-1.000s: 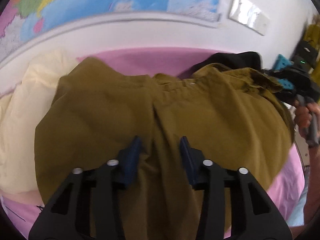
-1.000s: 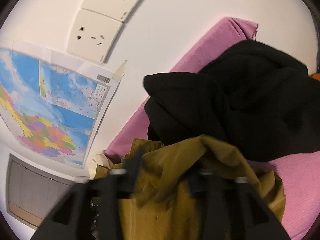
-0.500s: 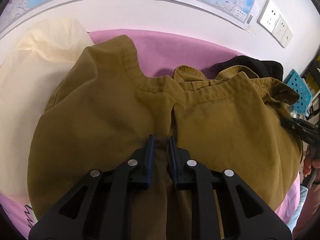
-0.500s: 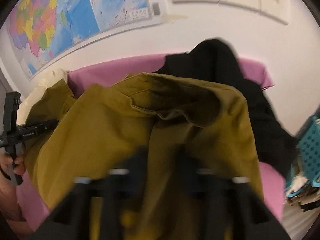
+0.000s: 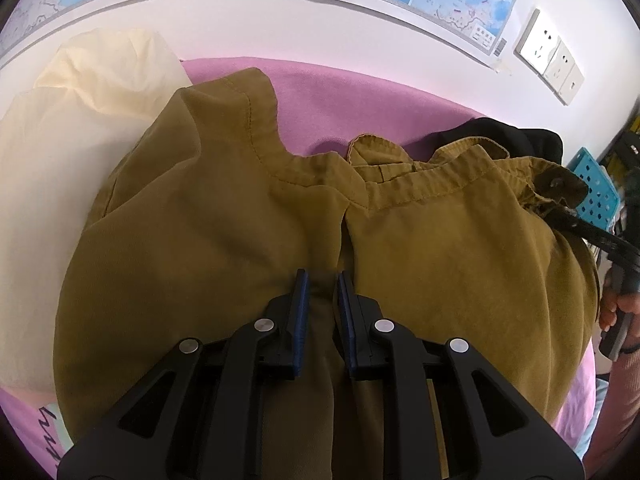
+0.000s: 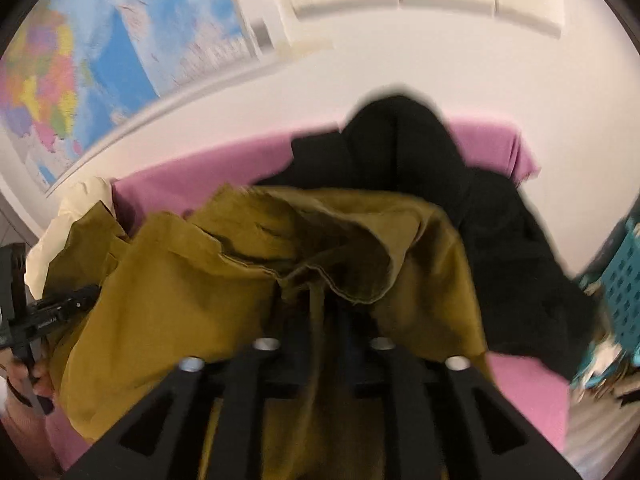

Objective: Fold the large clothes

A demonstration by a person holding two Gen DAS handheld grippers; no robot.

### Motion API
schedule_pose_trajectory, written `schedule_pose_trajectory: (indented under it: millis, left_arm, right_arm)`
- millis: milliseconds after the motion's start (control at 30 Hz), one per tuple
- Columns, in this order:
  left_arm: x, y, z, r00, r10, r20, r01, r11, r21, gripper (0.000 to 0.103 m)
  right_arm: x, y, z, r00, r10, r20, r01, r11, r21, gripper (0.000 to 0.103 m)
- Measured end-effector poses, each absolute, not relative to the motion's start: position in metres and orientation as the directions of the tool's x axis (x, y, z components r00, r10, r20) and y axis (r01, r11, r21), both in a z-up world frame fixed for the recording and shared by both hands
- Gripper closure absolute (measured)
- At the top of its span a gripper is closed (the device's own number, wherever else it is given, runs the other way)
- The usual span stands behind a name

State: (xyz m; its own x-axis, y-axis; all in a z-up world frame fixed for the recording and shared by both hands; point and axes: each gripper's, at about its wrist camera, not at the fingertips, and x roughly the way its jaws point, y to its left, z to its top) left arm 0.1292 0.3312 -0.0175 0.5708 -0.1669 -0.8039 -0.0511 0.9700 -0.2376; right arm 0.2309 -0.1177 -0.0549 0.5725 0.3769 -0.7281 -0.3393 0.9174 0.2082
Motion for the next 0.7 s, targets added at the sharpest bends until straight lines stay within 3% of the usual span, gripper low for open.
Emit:
schedule_pose_trajectory:
  millis: [67, 133, 167, 200, 333, 533, 567, 633, 667, 700]
  left_arm:
    - [0.128, 0.328, -0.017, 0.575, -0.155, -0.803, -0.042, 0.975, -0.218, 0.085]
    - [0.129, 0.324, -0.018, 0.579, -0.14, -0.803, -0.038, 0.979, -0.198, 0.083]
    - [0.128, 0.322, -0.018, 0.582, -0.13, -0.803, -0.035, 0.982, -0.185, 0.083]
    - [0.128, 0.321, -0.017, 0.583, -0.128, -0.802, -0.035, 0.983, -0.183, 0.083]
    - [0.127, 0.325, -0.018, 0.586, -0.152, -0.796, -0.032, 0.977, -0.21, 0.082]
    - [0.12, 0.317, -0.015, 0.587, -0.157, -0.794, 0.025, 0.984, -0.177, 0.074]
    - [0.119, 0.317, -0.014, 0.588, -0.155, -0.794, 0.025, 0.985, -0.173, 0.073]
    - [0.115, 0.316, -0.01, 0.602, -0.137, -0.787, 0.015, 0.987, -0.16, 0.069]
    - [0.112, 0.314, -0.007, 0.612, -0.124, -0.781, 0.014, 0.989, -0.146, 0.064]
    - [0.108, 0.312, -0.003, 0.624, -0.11, -0.773, 0.014, 0.991, -0.13, 0.062]
  right_arm:
    - [0.232, -0.114, -0.051, 0.598, 0.347, -0.723, -0.334, 0.927, 0.168, 0.065]
    - [0.24, -0.109, -0.051, 0.587, 0.352, -0.729, -0.337, 0.925, 0.175, 0.077]
    - [0.248, -0.105, -0.052, 0.582, 0.347, -0.735, -0.332, 0.927, 0.175, 0.092]
    - [0.257, -0.101, -0.052, 0.573, 0.35, -0.741, -0.332, 0.926, 0.18, 0.098]
    - [0.283, -0.087, -0.058, 0.597, 0.292, -0.747, -0.285, 0.948, 0.142, 0.103]
    - [0.293, -0.089, -0.069, 0.545, 0.305, -0.781, -0.253, 0.948, 0.193, 0.1]
    - [0.288, -0.093, -0.064, 0.549, 0.321, -0.772, -0.252, 0.944, 0.213, 0.096]
    - [0.275, -0.098, -0.055, 0.558, 0.357, -0.749, -0.274, 0.931, 0.241, 0.066]
    - [0.263, -0.101, -0.049, 0.59, 0.372, -0.717, -0.287, 0.926, 0.244, 0.045]
    - [0.25, -0.102, -0.044, 0.607, 0.376, -0.7, -0.308, 0.923, 0.229, 0.041]
